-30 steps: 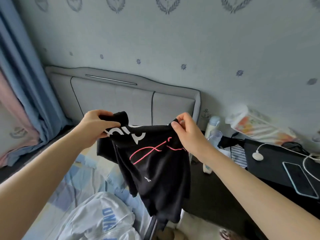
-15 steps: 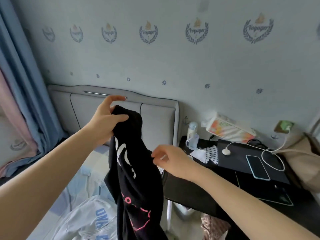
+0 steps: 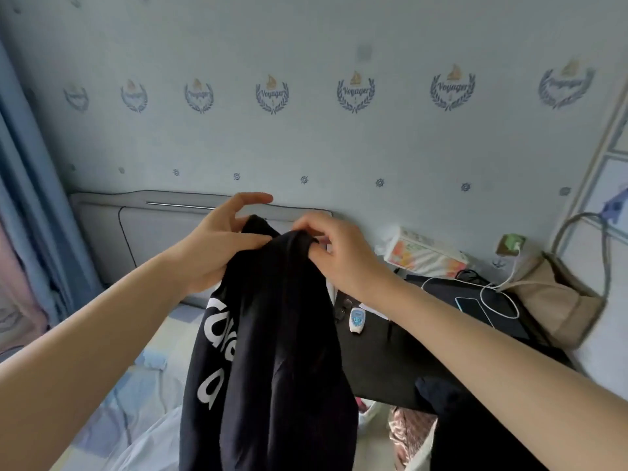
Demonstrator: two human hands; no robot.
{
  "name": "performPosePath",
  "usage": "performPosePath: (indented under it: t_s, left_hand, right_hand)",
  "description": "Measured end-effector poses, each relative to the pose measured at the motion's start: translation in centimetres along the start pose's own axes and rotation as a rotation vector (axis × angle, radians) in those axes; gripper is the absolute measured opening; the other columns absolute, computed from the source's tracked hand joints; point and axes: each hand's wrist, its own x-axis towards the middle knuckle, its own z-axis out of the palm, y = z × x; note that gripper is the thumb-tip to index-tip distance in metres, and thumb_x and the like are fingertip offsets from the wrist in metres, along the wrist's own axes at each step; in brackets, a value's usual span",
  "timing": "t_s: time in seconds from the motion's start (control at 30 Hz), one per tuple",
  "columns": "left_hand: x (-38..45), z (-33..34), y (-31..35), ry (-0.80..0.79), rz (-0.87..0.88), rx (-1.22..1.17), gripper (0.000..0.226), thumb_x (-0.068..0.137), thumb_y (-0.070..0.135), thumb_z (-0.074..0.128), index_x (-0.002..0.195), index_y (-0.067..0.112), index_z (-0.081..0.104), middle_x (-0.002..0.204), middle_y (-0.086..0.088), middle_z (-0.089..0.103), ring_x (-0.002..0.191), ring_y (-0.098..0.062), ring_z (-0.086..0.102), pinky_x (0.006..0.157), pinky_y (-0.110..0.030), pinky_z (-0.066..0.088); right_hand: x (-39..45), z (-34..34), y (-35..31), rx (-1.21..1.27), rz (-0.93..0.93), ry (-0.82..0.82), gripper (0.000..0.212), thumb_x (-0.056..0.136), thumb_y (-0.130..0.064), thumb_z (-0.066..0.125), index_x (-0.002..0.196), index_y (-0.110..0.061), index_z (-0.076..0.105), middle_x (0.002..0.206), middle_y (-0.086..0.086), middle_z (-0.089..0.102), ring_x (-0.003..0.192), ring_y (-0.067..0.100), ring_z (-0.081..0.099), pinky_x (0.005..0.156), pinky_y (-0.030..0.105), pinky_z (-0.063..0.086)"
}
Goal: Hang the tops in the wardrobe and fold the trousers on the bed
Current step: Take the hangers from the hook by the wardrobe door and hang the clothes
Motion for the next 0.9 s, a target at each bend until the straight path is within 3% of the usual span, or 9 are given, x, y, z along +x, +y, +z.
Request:
performPosePath:
  t_s: [0.07, 0.13, 0.27, 0.33, 0.5, 0.6, 0.73, 0.83, 0.9]
  left_hand:
    - [-0.9, 0.2, -0.4, -0.061, -0.02, 0.061, 0.052, 0.077, 0.001, 0.069, 0.122, 0.026, 0.061, 0.098, -0.013, 0.066, 0.075, -0.023, 0.066, 0.066, -0.03, 0.057]
    - [-1.6, 0.6, -0.5, -0.129, -0.017, 0.174, 0.044, 0.082, 0.001, 0.066, 0.12, 0.023, 0.063, 0.113, -0.009, 0.069, 0.091, -0.025, 0.069, 0.08, -0.034, 0.059]
    - [-3.5, 1.0, 0.0, -0.346, 0.005, 0.082, 0.058, 0.068, 0.01, 0.062, 0.124, 0.023, 0.062, 0.122, -0.007, 0.066, 0.106, -0.022, 0.066, 0.093, -0.036, 0.054]
    - [-4.4, 2.5, 0.0, -0.451, 0.028, 0.106, 0.055, 0.075, 0.013, 0.064, 0.128, 0.024, 0.059, 0.122, -0.006, 0.066, 0.108, -0.022, 0.066, 0.094, -0.034, 0.054]
    - [-5.5, 10.1, -1.0, -0.26, 0.206, 0.404, 0.018, 0.082, 0.005, 0.062, 0.095, 0.018, 0.063, 0.085, 0.0, 0.07, 0.085, -0.022, 0.07, 0.076, -0.029, 0.058]
    - [-5.4, 13.7, -0.9, -0.338, 0.271, 0.732, 0.021, 0.076, 0.008, 0.059, 0.081, 0.026, 0.052, 0.073, 0.007, 0.059, 0.074, -0.017, 0.059, 0.057, -0.019, 0.043]
    - [-5.7, 18.7, -0.5, -0.429, 0.259, 0.992, 0.031, 0.074, 0.027, 0.071, 0.101, 0.027, 0.055, 0.093, 0.006, 0.062, 0.091, -0.023, 0.062, 0.079, -0.037, 0.053]
    - [-7.2, 25.0, 1.3, -0.533, 0.276, 0.686, 0.026, 0.08, 0.041, 0.073, 0.094, 0.021, 0.065, 0.087, 0.007, 0.07, 0.084, -0.012, 0.066, 0.078, -0.031, 0.054]
    - [-8.7, 30.0, 2.7, -0.518, 0.337, 0.54, 0.024, 0.082, 0.038, 0.07, 0.071, 0.019, 0.062, 0.062, 0.013, 0.063, 0.059, 0.001, 0.059, 0.054, -0.015, 0.043]
  right_hand:
    - [-0.1, -0.1, -2.5, 0.013, 0.082, 0.016, 0.016, 0.089, -0.007, 0.052, 0.09, -0.021, 0.06, 0.083, -0.001, 0.067, 0.077, 0.015, 0.062, 0.074, 0.03, 0.05]
    - [-0.3, 0.1, -4.5, -0.034, 0.152, 0.061, 0.009, 0.089, -0.012, 0.054, 0.085, -0.019, 0.059, 0.077, 0.003, 0.067, 0.072, 0.02, 0.061, 0.067, 0.033, 0.048]
    - [-1.6, 0.0, -7.2, -0.23, 0.272, 0.156, 0.008, 0.084, -0.017, 0.061, 0.077, -0.017, 0.061, 0.066, -0.003, 0.065, 0.055, 0.007, 0.053, 0.051, 0.015, 0.038]
    - [-2.9, -0.7, -8.2, -0.293, 0.36, 0.211, 0.007, 0.082, -0.018, 0.063, 0.076, -0.016, 0.062, 0.066, -0.003, 0.063, 0.057, 0.008, 0.054, 0.048, 0.014, 0.037]
    - [-6.5, -4.7, -11.6, -0.395, 0.511, 0.328, 0.012, 0.073, -0.009, 0.059, 0.078, -0.02, 0.06, 0.056, -0.004, 0.052, 0.043, 0.006, 0.044, 0.039, 0.011, 0.03]
    - [-9.7, -9.2, -14.0, -0.529, 0.604, 0.395, 0.01, 0.069, -0.01, 0.063, 0.072, -0.02, 0.062, 0.054, -0.008, 0.052, 0.047, 0.005, 0.043, 0.043, 0.015, 0.031]
    - [-14.3, -15.2, -17.3, -0.556, 0.72, 0.515, 0.012, 0.068, -0.009, 0.066, 0.065, -0.021, 0.065, 0.053, -0.019, 0.055, 0.057, -0.005, 0.049, 0.043, 0.003, 0.031]
    - [-17.2, -17.7, -19.4, -0.488, 0.758, 0.528, 0.014, 0.071, -0.007, 0.062, 0.069, -0.019, 0.067, 0.057, -0.019, 0.058, 0.053, -0.007, 0.051, 0.038, 0.003, 0.029]
    - [-19.7, -19.7, -20.8, -0.565, 0.776, 0.522, 0.015, 0.071, -0.006, 0.061, 0.073, -0.018, 0.07, 0.061, -0.015, 0.06, 0.051, -0.006, 0.051, 0.037, 0.003, 0.028]
